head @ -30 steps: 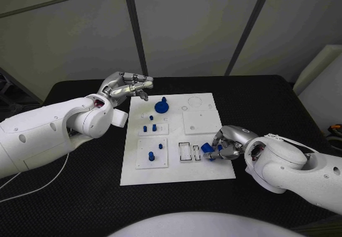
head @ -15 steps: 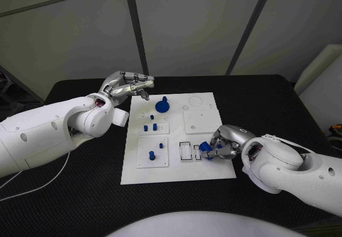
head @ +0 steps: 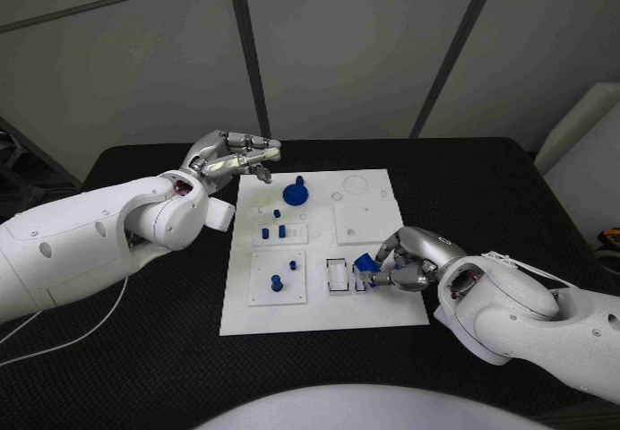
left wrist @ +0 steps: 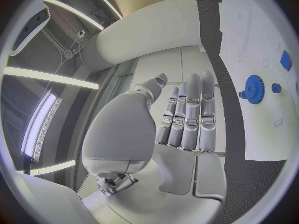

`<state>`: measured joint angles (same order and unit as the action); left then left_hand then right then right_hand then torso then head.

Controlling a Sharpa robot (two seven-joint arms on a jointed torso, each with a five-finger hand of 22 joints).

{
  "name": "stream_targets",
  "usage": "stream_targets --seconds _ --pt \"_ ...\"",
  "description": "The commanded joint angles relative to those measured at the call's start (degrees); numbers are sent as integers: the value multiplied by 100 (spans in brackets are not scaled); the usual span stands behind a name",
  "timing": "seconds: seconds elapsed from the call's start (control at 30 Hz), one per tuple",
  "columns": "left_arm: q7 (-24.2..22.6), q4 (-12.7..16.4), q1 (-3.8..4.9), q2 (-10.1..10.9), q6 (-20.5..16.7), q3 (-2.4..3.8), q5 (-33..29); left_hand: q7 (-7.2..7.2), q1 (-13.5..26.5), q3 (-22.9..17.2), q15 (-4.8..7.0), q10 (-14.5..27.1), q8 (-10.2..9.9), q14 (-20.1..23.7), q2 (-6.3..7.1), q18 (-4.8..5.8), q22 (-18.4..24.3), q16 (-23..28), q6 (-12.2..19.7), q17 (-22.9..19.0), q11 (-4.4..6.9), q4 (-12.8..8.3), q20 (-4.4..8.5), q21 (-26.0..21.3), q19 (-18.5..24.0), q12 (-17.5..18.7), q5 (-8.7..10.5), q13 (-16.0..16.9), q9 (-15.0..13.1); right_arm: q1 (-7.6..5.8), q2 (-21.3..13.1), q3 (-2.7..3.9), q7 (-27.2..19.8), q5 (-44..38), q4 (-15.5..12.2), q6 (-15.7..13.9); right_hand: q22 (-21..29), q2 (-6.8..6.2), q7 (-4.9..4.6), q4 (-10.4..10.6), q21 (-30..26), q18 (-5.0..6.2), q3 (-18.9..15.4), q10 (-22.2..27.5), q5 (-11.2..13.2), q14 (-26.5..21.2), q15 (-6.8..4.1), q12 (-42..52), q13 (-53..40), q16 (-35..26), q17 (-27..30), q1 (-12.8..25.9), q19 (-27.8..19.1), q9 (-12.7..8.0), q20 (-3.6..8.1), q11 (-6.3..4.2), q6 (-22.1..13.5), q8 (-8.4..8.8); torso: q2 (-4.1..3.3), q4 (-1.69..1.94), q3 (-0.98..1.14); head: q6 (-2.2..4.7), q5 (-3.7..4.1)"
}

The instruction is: Assemble the parts on the task board

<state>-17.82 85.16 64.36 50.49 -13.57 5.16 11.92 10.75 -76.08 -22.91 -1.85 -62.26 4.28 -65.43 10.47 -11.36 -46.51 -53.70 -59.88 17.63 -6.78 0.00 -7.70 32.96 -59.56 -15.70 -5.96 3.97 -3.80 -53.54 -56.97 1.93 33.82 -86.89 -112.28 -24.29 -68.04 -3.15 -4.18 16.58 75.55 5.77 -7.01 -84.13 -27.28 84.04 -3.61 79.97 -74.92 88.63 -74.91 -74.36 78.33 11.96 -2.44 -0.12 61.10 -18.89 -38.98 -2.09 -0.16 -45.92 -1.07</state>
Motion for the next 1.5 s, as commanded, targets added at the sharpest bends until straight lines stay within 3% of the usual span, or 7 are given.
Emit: stream_targets --seconds 0.03,0.67,0.93,1.07,1.2,1.43,1.5 --pt "-53 6 8 -5 60 4 -8 -3 50 40 -42 47 11 14 -6 102 7 22 27 -6 9 -5 -40 -39 11 -33 23 -1 -3 -9 65 5 -105 249 -45 -384 -5 39 41 -19 37 -104 5 -112 -28 534 -49 -8 -568 24 -1207 -48 29 27 7 -46 80 -27 -11 -2 4 -9 -24" --pt "-48 12 8 -23 71 4 -8 -6 41 46 -43 57 16 18 -20 101 10 20 24 -6 10 -6 -42 -44 11 -39 21 0 -5 -14 573 8 -78 683 285 218 -14 112 55 19 39 -105 -321 -124 251 534 -60 -54 -573 24 -1211 478 29 64 21 -55 110 -29 -5 -3 -1 -38 -70" --pt "-40 13 8 -28 79 4 -8 -8 39 49 -43 61 19 19 -23 101 11 19 20 -6 10 -5 -42 -46 11 -41 21 0 -6 -15 671 9 -41 667 382 274 18 86 73 24 11 -98 -480 -115 783 527 -73 -113 -555 10 -1179 745 7 109 34 -69 134 -65 -4 -10 1 -52 -106" --pt "-37 13 8 -29 80 4 -8 -9 39 49 -43 61 20 19 -23 101 11 19 20 -6 10 -5 -42 -46 11 -41 21 0 -6 -15 703 9 -39 662 423 263 43 -45 68 32 -12 -93 -513 -104 1323 522 -71 -158 -538 -1 -1156 999 -9 132 34 -65 107 -70 -5 -10 4 -55 -115" --pt "-35 12 8 -33 82 4 -8 -9 38 51 -43 64 20 21 -23 101 11 19 19 -6 10 -5 -42 -48 12 -42 22 0 -6 -15 730 9 -50 657 465 209 106 -392 34 46 -64 -81 -416 -64 2168 511 -50 -262 -481 -24 -1106 1459 -47 143 21 -38 3 -40 -4 -10 5 -50 -115" --pt "-32 10 8 -34 82 4 -8 -9 38 51 -43 64 20 21 -23 101 11 19 19 -6 10 -5 -42 -48 12 -42 22 0 -6 -15 735 9 -134 614 468 149 145 -740 -1 57 -100 -73 -426 -23 2382 508 -24 -361 -427 -34 -1090 1825 -69 149 -5 -6 -91 -12 -4 -14 4 -33 -115" --pt "-29 10 8 -34 82 4 -8 -9 38 51 -43 64 20 21 -23 101 11 19 19 -6 10 -5 -42 -48 12 -42 22 0 -6 -15 726 8 -163 581 448 139 139 -729 2 57 -97 -73 -414 -28 2344 510 -23 -354 -435 -29 -1103 1846 -66 156 -8 -7 -78 -24 -6 -14 7 -34 -114"
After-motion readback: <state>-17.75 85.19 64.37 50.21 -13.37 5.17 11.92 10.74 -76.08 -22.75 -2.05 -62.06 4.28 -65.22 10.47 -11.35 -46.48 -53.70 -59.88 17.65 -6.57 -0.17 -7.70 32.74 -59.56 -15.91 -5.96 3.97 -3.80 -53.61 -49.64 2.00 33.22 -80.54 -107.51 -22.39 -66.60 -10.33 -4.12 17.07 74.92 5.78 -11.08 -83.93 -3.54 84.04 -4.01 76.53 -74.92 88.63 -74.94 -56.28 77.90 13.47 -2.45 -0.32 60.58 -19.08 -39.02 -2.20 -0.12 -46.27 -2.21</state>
